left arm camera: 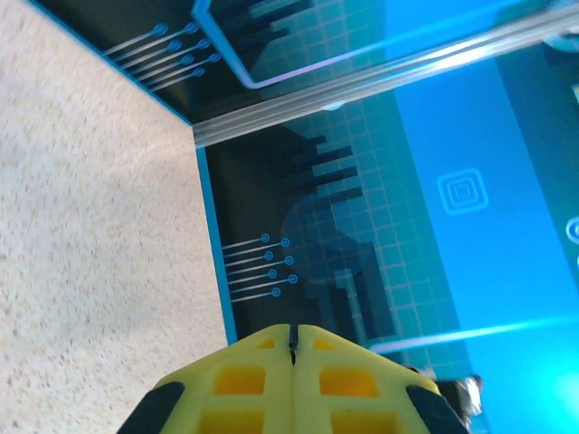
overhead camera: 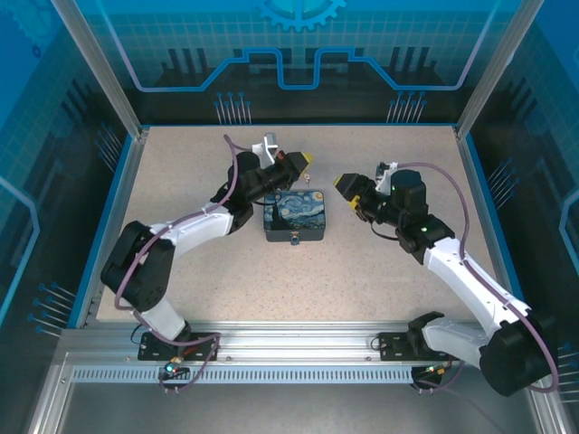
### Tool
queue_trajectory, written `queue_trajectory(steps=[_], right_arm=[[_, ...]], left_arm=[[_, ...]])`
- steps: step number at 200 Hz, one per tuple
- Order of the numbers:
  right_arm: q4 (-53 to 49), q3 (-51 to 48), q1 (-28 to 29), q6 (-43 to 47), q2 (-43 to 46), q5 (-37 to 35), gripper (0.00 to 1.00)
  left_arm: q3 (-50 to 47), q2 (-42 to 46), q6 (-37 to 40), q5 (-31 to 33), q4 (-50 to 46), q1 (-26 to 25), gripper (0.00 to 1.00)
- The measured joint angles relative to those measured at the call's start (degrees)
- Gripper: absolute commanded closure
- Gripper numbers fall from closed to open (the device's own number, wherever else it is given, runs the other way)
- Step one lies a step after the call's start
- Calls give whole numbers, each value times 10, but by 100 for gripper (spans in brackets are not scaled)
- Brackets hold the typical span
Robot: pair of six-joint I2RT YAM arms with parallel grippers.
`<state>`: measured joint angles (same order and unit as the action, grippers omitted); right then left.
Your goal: Unlock a padlock with a key
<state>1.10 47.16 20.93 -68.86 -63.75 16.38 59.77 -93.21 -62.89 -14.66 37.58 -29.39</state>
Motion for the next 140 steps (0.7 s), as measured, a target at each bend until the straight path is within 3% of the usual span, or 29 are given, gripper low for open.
queue_trajectory(steps=[24,51,140], right_arm=[[66,0,8,-51,-34,10,37],[134,0,35,-90,-65,7,42],[274,0,84,-120,-97,-16,54]], left_arm=[[0,52,87,32,-10,-15,100],[-5,85,135,69,0,-28,100],[-56,92,142,179,12,-39,100]])
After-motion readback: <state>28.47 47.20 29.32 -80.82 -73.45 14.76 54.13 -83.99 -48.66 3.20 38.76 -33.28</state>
